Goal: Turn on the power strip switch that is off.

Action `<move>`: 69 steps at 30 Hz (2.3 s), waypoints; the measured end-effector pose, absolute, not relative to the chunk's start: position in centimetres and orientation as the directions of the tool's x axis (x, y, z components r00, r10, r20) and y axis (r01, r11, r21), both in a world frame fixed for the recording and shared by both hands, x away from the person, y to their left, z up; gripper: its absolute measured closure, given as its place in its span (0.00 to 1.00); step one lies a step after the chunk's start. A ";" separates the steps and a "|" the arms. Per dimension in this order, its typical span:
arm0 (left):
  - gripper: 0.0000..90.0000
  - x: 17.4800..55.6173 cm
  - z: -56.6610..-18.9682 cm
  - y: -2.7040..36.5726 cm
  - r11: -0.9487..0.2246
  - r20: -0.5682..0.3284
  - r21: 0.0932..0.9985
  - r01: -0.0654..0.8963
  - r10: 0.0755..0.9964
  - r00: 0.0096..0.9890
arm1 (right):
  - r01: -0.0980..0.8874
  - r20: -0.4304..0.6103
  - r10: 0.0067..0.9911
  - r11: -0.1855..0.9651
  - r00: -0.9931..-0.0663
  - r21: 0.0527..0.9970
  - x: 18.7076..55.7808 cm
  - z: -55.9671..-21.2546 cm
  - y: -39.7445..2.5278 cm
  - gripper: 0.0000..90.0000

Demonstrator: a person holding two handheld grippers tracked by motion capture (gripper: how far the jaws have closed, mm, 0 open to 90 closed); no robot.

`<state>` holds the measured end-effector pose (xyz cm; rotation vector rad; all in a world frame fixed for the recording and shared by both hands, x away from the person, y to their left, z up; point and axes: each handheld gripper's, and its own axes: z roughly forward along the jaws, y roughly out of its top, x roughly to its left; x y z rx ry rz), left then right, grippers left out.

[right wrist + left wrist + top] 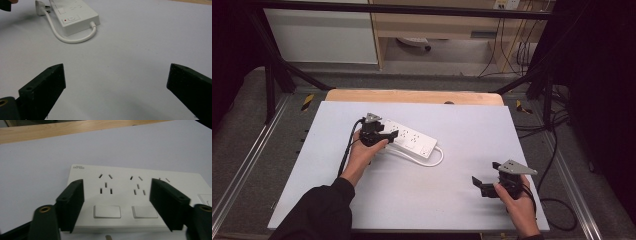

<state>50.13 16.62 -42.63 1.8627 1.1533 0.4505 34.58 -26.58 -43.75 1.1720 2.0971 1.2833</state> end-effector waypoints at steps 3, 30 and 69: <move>0.17 50.0 -42.3 16.8 -0.171 -0.148 0.826 0.538 0.854 0.499 | 0.446 0.077 0.827 0.220 -0.557 0.867 34.5 -43.8 -26.6 0.03; 0.09 48.0 -39.6 17.6 -0.170 -0.171 0.846 0.506 0.812 0.558 | 0.445 0.075 0.827 0.221 -0.557 0.868 34.6 -43.8 -26.6 0.03; 0.09 41.5 -37.3 22.9 -0.151 -0.168 0.874 0.462 0.798 0.579 | 0.451 0.086 0.822 0.219 -0.563 0.865 34.8 -43.9 -26.5 0.03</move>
